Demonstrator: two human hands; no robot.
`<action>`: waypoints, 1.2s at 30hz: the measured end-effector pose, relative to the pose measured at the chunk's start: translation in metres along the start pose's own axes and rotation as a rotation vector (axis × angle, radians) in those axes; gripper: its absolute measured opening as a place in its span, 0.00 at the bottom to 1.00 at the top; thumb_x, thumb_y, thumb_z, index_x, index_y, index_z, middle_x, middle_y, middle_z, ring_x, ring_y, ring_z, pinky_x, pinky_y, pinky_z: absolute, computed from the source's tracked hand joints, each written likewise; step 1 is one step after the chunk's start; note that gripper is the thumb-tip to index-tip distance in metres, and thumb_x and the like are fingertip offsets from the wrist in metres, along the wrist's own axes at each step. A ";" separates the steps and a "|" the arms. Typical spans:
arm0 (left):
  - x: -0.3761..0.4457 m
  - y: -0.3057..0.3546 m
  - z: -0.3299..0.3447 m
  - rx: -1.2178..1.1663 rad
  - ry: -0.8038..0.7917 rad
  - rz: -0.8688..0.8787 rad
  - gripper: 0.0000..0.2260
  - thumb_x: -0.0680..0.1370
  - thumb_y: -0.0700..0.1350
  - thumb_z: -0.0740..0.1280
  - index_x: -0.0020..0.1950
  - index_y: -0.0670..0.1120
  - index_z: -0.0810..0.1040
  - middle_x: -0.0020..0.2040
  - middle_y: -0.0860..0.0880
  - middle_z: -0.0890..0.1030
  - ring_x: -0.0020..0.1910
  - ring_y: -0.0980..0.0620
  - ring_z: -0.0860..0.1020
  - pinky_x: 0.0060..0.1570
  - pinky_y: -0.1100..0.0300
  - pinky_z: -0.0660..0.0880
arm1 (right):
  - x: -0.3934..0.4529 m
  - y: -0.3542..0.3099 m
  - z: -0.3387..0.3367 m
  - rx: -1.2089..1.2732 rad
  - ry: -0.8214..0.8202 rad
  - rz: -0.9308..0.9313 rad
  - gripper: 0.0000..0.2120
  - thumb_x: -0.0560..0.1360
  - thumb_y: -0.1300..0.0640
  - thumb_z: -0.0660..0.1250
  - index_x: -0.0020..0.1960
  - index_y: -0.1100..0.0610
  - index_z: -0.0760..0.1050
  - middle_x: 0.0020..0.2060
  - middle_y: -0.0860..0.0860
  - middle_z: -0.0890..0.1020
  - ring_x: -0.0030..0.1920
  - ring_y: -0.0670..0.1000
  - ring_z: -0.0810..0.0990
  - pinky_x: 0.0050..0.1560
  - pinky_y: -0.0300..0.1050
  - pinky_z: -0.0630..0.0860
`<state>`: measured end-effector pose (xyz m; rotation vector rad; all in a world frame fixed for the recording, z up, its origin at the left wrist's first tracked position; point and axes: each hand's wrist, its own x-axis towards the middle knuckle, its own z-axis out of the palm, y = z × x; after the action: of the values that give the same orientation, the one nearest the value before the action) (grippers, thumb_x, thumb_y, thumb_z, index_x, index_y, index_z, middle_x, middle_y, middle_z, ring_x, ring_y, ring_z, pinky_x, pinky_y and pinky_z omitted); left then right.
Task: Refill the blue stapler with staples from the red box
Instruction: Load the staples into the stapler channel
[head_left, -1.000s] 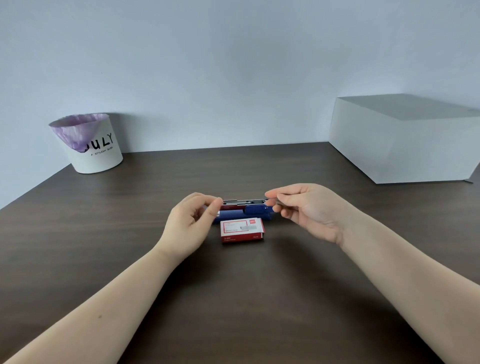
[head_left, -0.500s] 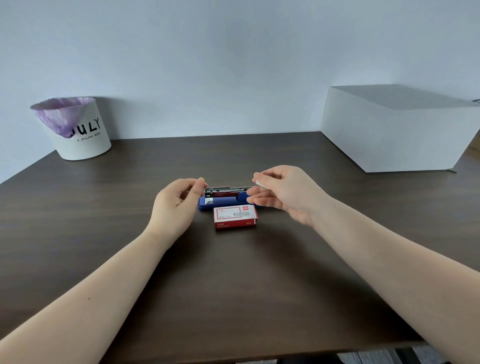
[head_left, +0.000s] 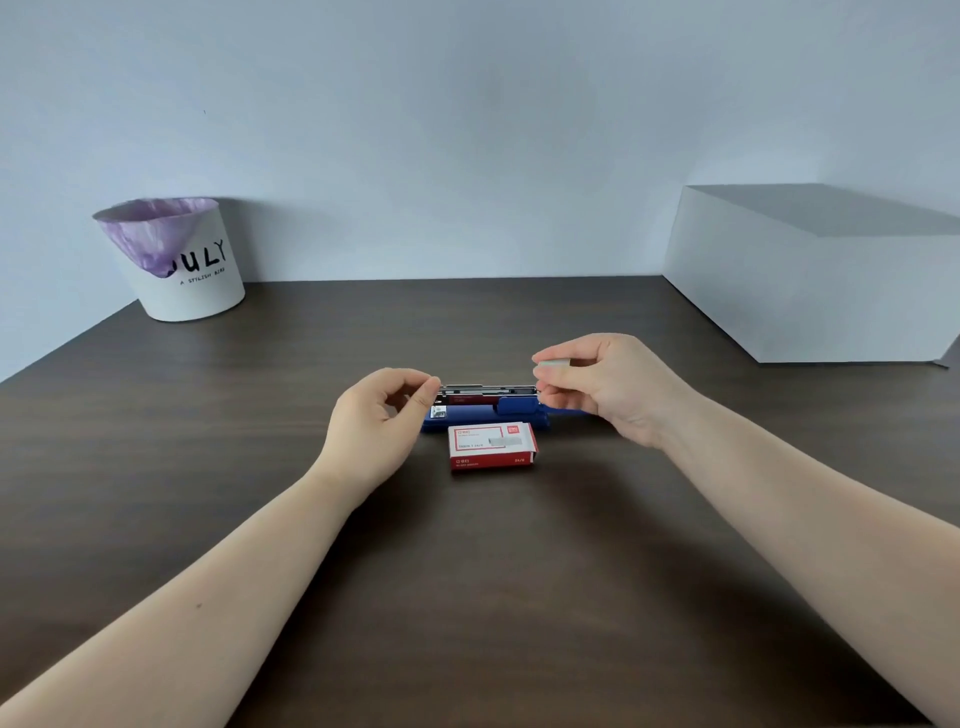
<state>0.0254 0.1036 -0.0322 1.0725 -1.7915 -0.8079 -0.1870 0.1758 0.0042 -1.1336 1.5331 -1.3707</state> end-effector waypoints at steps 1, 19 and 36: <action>0.000 0.000 0.000 0.007 0.000 0.004 0.04 0.75 0.47 0.66 0.44 0.51 0.81 0.38 0.54 0.80 0.30 0.64 0.72 0.34 0.72 0.68 | 0.002 0.002 0.000 -0.038 -0.007 -0.004 0.10 0.73 0.65 0.69 0.53 0.64 0.79 0.37 0.57 0.83 0.32 0.48 0.82 0.39 0.39 0.82; 0.006 -0.007 0.000 0.204 -0.206 -0.017 0.19 0.70 0.42 0.70 0.59 0.54 0.75 0.56 0.51 0.81 0.58 0.55 0.77 0.64 0.51 0.72 | 0.029 -0.002 0.023 -0.868 -0.226 -0.360 0.12 0.75 0.51 0.66 0.56 0.51 0.81 0.47 0.42 0.76 0.50 0.43 0.73 0.48 0.34 0.66; 0.007 -0.006 -0.001 0.208 -0.214 -0.033 0.17 0.70 0.43 0.70 0.57 0.55 0.76 0.54 0.52 0.82 0.54 0.54 0.79 0.60 0.53 0.74 | 0.031 -0.001 0.030 -0.808 -0.202 -0.342 0.12 0.72 0.51 0.70 0.54 0.52 0.82 0.48 0.46 0.81 0.47 0.47 0.77 0.44 0.33 0.70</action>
<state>0.0271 0.0947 -0.0344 1.1882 -2.0794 -0.7934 -0.1676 0.1370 0.0016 -2.0289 1.8486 -0.7779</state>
